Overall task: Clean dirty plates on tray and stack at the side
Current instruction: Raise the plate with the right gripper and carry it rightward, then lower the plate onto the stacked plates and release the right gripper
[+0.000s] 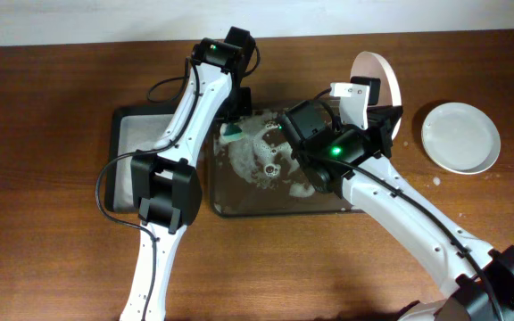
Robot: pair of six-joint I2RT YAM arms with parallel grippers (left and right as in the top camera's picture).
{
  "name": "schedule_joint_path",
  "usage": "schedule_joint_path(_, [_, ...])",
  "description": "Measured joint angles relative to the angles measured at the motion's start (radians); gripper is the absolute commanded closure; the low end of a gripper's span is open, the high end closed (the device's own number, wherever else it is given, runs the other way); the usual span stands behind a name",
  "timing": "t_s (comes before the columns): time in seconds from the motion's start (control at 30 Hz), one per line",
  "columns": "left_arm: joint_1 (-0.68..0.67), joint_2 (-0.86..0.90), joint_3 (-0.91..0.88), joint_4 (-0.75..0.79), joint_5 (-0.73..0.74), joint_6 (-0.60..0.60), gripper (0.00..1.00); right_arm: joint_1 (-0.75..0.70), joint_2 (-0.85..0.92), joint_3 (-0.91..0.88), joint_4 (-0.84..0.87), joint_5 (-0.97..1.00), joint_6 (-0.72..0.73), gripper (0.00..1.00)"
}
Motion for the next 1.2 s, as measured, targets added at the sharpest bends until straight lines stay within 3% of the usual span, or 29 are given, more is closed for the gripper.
schedule_joint_path(1.0, [0.0, 0.0, 0.0, 0.0, 0.0, 0.0, 0.99, 0.0, 0.0, 0.0, 0.0, 0.002, 0.0, 0.96])
schedule_joint_path(1.2, [0.0, 0.0, 0.0, 0.0, 0.0, 0.0, 0.99, -0.025, 0.0, 0.0, 0.038, -0.162, 0.001, 0.96])
